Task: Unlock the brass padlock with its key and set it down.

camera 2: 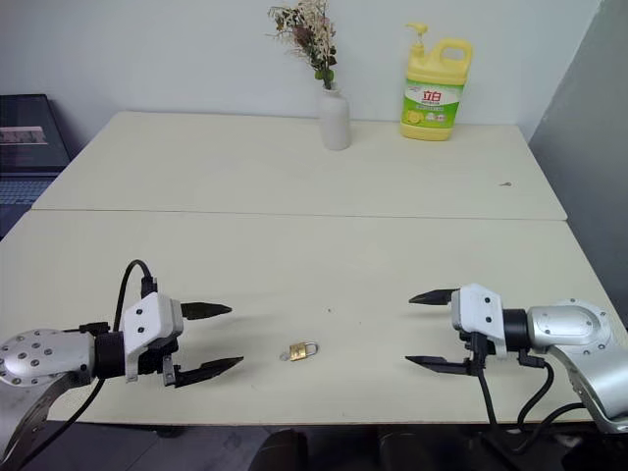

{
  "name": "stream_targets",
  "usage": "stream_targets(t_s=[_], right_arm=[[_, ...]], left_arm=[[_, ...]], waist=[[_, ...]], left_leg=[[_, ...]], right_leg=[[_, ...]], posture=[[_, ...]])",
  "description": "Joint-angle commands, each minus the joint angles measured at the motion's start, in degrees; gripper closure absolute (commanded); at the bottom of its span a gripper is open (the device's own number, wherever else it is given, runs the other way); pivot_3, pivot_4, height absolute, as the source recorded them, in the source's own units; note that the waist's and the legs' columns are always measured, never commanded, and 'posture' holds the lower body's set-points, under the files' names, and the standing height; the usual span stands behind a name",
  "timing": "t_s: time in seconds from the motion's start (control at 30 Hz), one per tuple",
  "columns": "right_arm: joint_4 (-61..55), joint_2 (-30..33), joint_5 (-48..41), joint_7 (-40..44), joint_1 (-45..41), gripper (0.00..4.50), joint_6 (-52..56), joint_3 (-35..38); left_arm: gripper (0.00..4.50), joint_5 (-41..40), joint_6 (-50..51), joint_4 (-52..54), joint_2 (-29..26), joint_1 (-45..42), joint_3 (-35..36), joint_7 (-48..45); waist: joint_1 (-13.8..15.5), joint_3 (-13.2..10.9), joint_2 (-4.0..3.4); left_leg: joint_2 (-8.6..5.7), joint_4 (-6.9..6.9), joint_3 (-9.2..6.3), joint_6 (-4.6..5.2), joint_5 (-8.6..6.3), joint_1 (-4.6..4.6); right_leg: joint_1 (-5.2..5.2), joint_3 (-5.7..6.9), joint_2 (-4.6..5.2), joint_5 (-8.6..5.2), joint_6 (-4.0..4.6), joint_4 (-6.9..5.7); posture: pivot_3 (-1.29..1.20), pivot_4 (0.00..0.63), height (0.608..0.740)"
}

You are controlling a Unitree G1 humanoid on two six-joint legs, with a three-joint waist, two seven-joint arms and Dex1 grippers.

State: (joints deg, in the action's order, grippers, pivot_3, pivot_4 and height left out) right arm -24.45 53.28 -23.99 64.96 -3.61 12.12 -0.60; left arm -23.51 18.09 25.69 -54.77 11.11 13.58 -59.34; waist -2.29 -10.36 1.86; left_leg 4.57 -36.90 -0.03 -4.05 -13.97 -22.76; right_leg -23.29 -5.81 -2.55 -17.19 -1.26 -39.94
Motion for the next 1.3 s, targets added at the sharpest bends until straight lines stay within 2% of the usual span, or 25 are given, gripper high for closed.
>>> stream_targets(t_s=[0.03, 0.33, 0.53, 0.63, 0.77, 0.87, 0.97, 1.13, 1.3], right_arm=[[-0.5, -0.7, 0.6, 0.7, -1.0, 0.00, -1.7, -0.2], [0.4, -4.2, 4.3, 0.0, -2.1, 0.00, -4.1, -3.9], [1.3, -6.1, 5.2, -0.3, -3.2, 0.00, -4.6, -4.8], [1.7, -7.2, 6.1, -0.8, -3.6, 0.00, -5.7, -5.1], [2.3, -10.3, 7.4, -2.1, -5.8, 0.00, -7.2, -6.7], [1.7, -11.8, 8.0, -3.4, -8.4, 0.00, -2.9, -8.9], [2.2, -14.9, 9.0, -3.8, -12.3, 0.00, -1.2, -13.0], [2.7, -16.3, 13.7, -2.8, -17.2, 0.00, 1.8, -20.3], [8.2, -24.4, 16.8, -2.0, -25.4, 0.00, 9.5, -30.2]], left_arm=[[0.05, -0.3, -1.4, 2.3, 0.1, 0.8, 2.3, -0.4], [0.05, 0.4, -5.4, 0.9, 0.1, 0.8, 2.7, -2.3], [0.05, -0.9, -10.5, -3.1, -1.4, 0.9, 4.4, -9.7], [0.05, 2.3, -14.5, -4.8, -2.0, 1.9, 4.3, -11.1], [0.05, 0.8, -15.8, -5.8, -2.3, 3.9, 5.8, -13.8], [0.05, 0.0, -15.8, -6.1, -2.6, 4.5, 6.9, -15.5], [0.05, -1.2, -14.7, -5.8, -3.3, 5.4, 8.1, -17.3], [0.05, -1.5, -14.3, -5.8, -3.6, 6.6, 9.5, -18.7], [0.05, 0.1, -16.6, -6.6, -4.0, 9.4, 10.9, -20.8]], waist=[[0.0, 0.0, 0.00], [0.0, 0.0, 0.00], [0.0, 0.0, 0.00], [0.0, 0.0, -0.01], [-0.2, 0.0, -0.01], [-0.3, 0.0, -0.01], [-0.3, 0.0, -0.01], [-0.5, 0.0, -0.02], [-1.1, 0.0, -0.01]], left_leg=[[0.00, 0.00, 0.00, 0.00, 0.00, 0.00], [0.01, -0.01, 0.00, 0.00, 0.00, 0.00], [0.02, 0.00, 0.00, 0.00, 0.00, 0.02], [0.02, 0.00, 0.00, 0.00, 0.00, 0.01], [0.05, -0.01, 0.02, 0.00, 0.00, 0.02], [0.06, -0.01, -0.02, 0.00, 0.00, 0.02], [0.06, -0.01, 0.00, 0.00, 0.00, 0.01], [0.07, -0.01, 0.01, 0.00, 0.00, 0.00], [0.14, 0.00, -0.01, 0.00, 0.00, -0.01]], right_leg=[[0.00, 0.00, 0.00, 0.00, 0.00, 0.00], [-0.01, 0.00, -0.01, 0.00, 0.01, -0.01], [-0.01, 0.01, -0.03, -0.01, 0.03, -0.02], [-0.01, 0.01, -0.03, -0.01, 0.03, -0.02], [-0.01, 0.00, -0.04, -0.01, 0.03, -0.02], [-0.02, 0.03, -0.06, -0.02, 0.04, -0.05], [-0.03, 0.02, -0.06, -0.02, 0.05, -0.05], [-0.05, 0.02, -0.06, -0.05, 0.10, -0.05], [-0.15, 0.03, -0.13, -0.05, 0.15, -0.16]], posture=[[0.00, 0.150, 0.740], [0.00, 0.150, 0.740], [0.00, 0.150, 0.740], [0.00, 0.150, 0.740], [0.00, 0.150, 0.740], [0.00, 0.150, 0.740], [0.00, 0.150, 0.740], [0.00, 0.150, 0.740], [0.00, 0.150, 0.740]])
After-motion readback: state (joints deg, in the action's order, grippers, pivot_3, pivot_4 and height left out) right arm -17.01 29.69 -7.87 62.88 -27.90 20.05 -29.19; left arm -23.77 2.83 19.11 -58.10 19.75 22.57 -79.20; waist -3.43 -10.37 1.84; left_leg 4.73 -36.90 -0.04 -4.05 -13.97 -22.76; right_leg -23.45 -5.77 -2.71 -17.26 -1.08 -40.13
